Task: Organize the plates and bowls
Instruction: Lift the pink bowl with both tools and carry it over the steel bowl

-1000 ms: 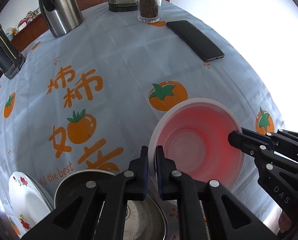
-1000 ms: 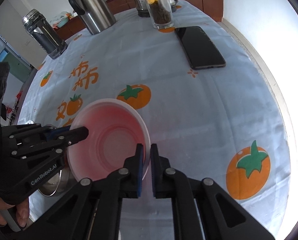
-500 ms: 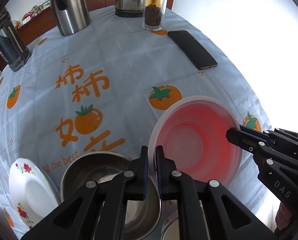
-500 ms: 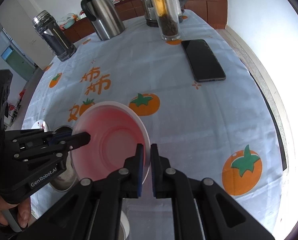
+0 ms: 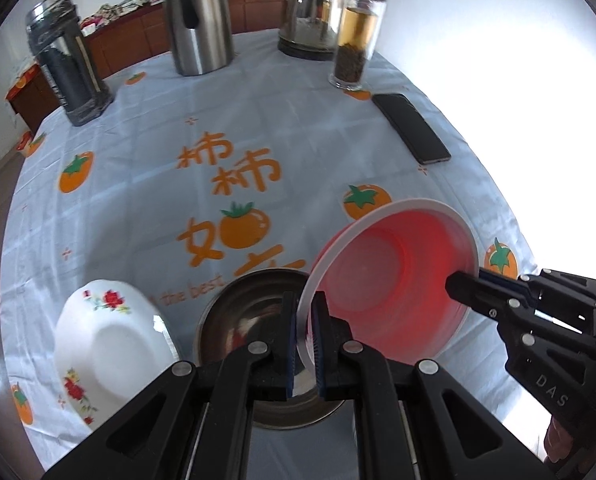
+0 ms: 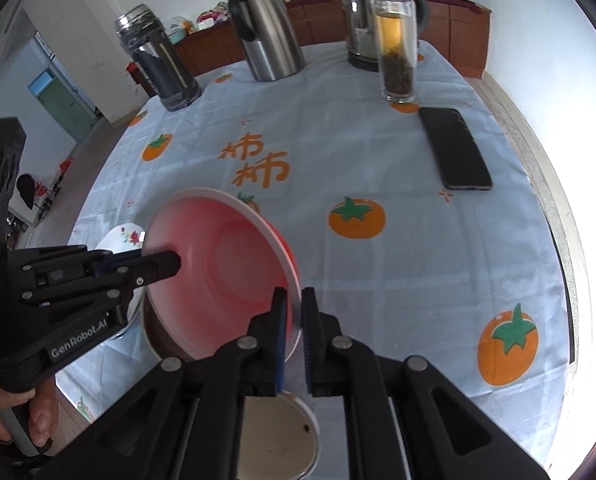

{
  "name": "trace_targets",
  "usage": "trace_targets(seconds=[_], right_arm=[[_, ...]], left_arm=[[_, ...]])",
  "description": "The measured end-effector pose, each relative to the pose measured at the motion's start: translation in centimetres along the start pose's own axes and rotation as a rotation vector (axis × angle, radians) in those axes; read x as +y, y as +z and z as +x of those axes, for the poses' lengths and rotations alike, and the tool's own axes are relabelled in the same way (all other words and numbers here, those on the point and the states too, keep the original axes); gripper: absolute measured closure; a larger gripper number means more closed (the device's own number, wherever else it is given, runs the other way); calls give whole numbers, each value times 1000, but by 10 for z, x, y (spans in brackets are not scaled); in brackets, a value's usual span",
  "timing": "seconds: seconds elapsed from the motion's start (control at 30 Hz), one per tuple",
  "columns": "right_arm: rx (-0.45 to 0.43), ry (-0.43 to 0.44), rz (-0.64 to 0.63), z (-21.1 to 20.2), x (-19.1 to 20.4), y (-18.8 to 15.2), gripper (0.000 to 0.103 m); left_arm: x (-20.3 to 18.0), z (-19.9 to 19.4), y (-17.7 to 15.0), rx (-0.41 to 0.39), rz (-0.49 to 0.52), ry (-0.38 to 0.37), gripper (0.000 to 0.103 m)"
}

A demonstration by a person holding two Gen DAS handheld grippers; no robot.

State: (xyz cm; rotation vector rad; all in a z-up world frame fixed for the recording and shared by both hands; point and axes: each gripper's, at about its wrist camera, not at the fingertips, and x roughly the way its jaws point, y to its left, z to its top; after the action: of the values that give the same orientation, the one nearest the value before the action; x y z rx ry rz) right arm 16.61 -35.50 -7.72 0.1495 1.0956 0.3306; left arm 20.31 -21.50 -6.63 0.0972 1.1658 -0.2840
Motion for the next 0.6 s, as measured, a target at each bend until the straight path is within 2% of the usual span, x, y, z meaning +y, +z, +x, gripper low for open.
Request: trace_targets(seconds=[0.17,0.23,0.27,0.33,0.37,0.43,0.47,0.5,0.53,0.57,0.6], right_arm=[[4,14,-28,3,19,-4,96],[10,20,-30,9,26,-10,96],[21,35,-23,14,28,-12,96],[54,11,-33,30,34,-18,95],[59,14,-37,33,36,-20,95],[66,4,-52,40,44,-22,95],[80,34,-45,46,48,-21,95],[91,15,-64,52,54,-21,94],[108,-17,-83,58,58,-21,94],[126,7,-92,61,62,-17,94],[124,21,-102,61,64,-14,94]], left_arm=[[16,-14,-9,-10,-18,14,95],[18,-11,-14,-11,-1,44,95],[20,-9,-17,0,0,68,95],[25,-11,-23,2,-19,53,95],[26,-8,-23,14,-17,81,95],[48,-8,-27,-10,-120,25,94],[55,-2,-31,30,-162,34,94],[58,6,-34,73,-172,24,94],[62,11,-34,82,-167,27,94],[69,13,-33,74,-187,42,94],[78,14,-34,79,-221,23,94]])
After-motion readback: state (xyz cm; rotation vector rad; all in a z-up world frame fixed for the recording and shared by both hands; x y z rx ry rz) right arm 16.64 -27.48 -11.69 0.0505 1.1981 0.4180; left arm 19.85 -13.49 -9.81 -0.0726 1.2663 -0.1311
